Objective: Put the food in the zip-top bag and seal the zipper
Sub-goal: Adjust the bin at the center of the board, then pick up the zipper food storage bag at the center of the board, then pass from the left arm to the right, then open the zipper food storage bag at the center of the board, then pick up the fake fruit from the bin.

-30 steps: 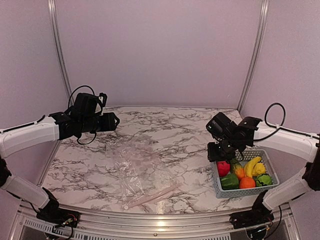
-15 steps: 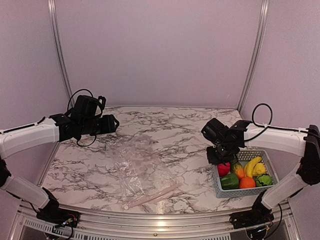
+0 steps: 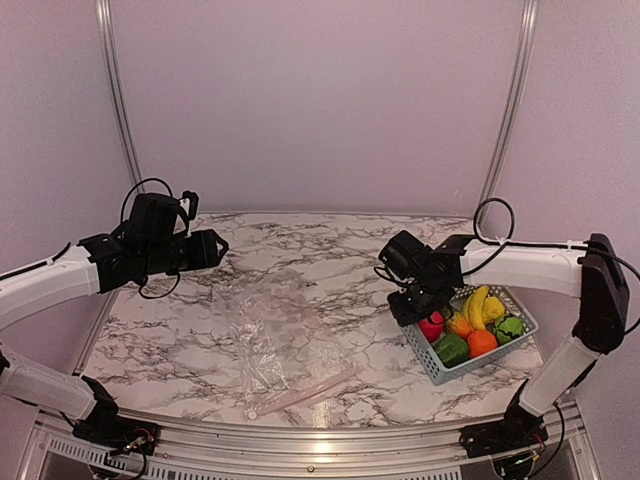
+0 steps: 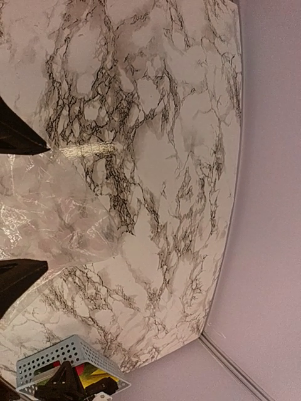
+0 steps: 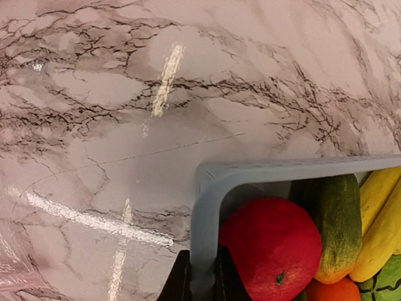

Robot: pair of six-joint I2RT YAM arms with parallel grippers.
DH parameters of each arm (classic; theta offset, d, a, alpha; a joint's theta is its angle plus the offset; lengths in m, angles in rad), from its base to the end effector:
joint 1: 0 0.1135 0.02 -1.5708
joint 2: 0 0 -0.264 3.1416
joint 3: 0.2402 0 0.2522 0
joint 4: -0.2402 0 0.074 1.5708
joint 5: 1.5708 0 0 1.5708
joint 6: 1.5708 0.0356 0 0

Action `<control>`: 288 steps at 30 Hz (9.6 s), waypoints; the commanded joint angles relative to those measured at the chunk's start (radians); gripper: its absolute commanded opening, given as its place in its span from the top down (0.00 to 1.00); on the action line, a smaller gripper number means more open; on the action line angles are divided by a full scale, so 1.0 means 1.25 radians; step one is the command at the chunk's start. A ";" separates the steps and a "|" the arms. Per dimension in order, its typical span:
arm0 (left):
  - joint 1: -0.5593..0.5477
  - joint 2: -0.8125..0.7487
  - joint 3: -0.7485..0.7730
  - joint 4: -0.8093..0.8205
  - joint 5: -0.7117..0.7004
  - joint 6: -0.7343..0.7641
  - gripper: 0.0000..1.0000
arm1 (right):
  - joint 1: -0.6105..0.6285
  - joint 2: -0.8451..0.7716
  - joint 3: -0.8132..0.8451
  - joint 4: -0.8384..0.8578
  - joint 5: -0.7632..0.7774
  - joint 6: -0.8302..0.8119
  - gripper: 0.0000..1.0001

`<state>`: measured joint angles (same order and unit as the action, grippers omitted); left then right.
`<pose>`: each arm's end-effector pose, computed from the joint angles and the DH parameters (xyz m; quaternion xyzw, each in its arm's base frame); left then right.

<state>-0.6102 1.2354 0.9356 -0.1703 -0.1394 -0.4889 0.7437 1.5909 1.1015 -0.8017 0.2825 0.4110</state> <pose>0.2342 -0.1577 0.2983 0.0152 0.8509 -0.2219 0.4759 0.2272 0.1955 0.2113 -0.1430 0.9701 -0.0415 0.1917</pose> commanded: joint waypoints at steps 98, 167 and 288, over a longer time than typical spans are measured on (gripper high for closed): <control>-0.680 0.517 0.302 -0.265 -0.351 0.242 0.43 | -0.118 -0.198 0.157 0.114 -0.081 0.116 0.33; -0.473 0.270 0.434 -0.288 -0.405 -0.112 1.00 | 0.073 0.097 0.452 0.163 -0.380 0.121 0.58; -0.391 0.102 0.302 -0.321 -0.223 0.049 0.96 | -0.192 0.359 0.436 -0.088 -0.119 -0.291 0.61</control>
<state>-1.1004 1.3487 1.2976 -0.5804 -0.4187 -0.4397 0.5125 2.0243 1.6077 -0.9199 0.1486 0.0475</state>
